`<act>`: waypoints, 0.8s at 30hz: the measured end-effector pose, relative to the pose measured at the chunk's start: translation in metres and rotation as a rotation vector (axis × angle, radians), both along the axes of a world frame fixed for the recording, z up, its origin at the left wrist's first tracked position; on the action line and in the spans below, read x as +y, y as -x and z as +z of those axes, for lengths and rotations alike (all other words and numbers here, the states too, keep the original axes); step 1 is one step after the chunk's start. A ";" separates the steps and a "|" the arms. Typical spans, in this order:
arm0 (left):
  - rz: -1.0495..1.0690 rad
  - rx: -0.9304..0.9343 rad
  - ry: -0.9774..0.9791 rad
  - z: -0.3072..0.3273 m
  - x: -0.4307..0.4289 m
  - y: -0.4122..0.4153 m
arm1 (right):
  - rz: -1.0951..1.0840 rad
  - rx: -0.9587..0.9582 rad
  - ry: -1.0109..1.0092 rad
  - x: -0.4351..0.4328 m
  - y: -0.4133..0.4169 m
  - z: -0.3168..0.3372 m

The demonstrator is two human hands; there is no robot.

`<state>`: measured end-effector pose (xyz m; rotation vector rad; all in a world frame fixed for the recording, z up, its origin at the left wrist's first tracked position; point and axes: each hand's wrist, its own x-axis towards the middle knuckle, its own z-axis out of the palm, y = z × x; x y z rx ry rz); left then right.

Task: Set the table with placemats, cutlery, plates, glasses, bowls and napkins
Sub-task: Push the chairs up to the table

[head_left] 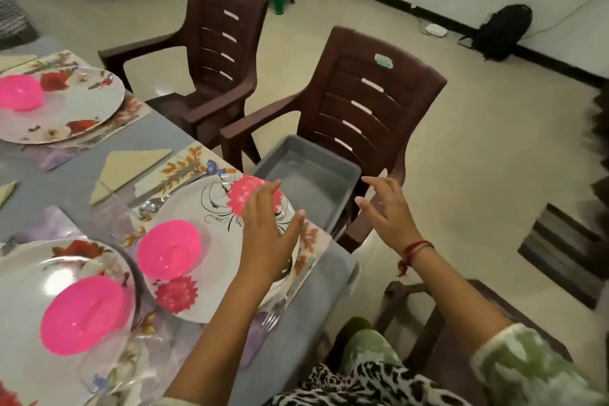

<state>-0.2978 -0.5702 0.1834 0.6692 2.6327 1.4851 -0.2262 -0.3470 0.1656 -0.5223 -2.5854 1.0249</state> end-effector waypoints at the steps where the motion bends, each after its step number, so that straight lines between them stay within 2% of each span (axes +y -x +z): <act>1: 0.013 -0.004 0.001 -0.001 0.003 0.007 | 0.022 -0.025 -0.031 0.008 0.010 -0.001; 8: 0.106 -0.003 0.040 -0.011 0.038 0.048 | 0.143 -0.195 -0.114 0.078 0.080 -0.024; 13: 0.232 -0.011 0.175 -0.030 0.095 0.109 | 0.301 -0.386 -0.230 0.157 0.143 -0.079; 19: 0.306 -0.096 0.467 -0.094 0.166 0.183 | 0.788 -0.717 -0.602 0.221 0.204 -0.185; 24: 0.276 -0.216 0.706 -0.166 0.198 0.201 | 1.146 -0.720 -0.793 0.224 0.222 -0.263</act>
